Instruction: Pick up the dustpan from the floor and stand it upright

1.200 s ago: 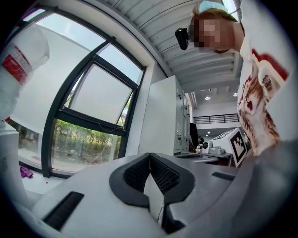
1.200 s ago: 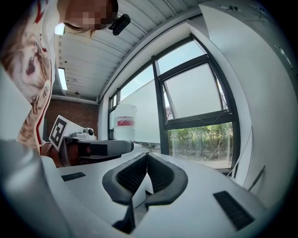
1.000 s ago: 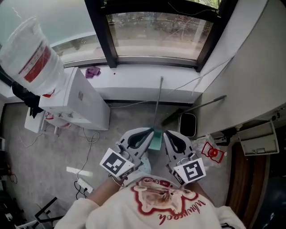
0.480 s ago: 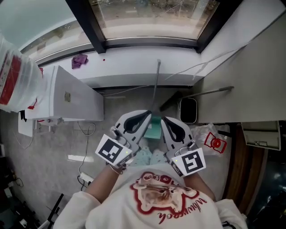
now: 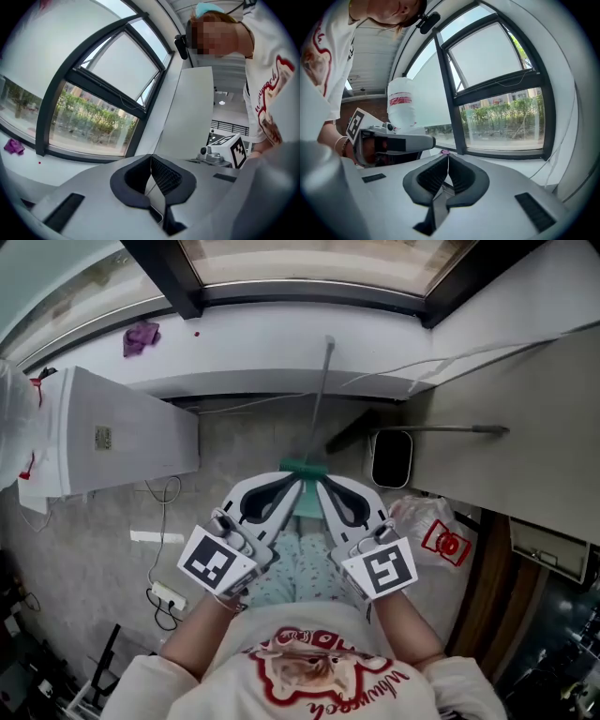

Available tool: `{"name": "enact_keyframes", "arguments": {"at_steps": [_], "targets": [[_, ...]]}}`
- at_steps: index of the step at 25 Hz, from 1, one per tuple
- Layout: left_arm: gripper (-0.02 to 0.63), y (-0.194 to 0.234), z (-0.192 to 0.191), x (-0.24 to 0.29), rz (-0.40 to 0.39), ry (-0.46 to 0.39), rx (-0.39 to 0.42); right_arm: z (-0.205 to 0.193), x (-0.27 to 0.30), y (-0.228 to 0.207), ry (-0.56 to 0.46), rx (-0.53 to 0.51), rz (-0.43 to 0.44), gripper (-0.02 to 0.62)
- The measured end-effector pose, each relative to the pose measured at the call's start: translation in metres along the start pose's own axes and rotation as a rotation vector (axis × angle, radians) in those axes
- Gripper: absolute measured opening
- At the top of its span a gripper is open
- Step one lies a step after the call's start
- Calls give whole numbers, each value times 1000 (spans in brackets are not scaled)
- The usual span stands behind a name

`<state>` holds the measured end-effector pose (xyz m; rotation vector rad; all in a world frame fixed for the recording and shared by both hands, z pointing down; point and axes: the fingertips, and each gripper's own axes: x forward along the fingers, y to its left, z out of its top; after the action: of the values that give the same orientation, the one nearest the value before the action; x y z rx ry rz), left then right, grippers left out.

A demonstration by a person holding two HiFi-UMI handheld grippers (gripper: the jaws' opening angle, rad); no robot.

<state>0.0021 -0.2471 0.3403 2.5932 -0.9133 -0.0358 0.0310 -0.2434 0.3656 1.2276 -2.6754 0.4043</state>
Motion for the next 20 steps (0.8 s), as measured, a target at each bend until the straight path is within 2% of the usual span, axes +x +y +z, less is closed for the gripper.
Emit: {"name": "enact_keyframes", "arguments": {"at_steps": [5,8,12,13,14,15,17,20], "targets": [[21,27,-20,16,37,0,-29,-46,48,-45,35,8,-30,23],[21,36,-30,23,41,-13,-61,-78,83,-65,60,52,10,25],[21,49,-62,28,35,53,-55,-123,133,-93,128,32,24,26],[21,54,-68,28,48,58,-62,-135,145,-102,143,45,19,58],[21,61,-73,26,62,58,-73,-146,155,-111,159,71,10,163],[21,66,-78,25,74,58,-84,-157,165,-122,174,100,-3,189],[21,76,-89,22,90,66,-98,-176,184,-147,196,132,-50,189],[21,93,-106,17,125,71,-106,-205,211,-188,234,108,-138,199]]}}
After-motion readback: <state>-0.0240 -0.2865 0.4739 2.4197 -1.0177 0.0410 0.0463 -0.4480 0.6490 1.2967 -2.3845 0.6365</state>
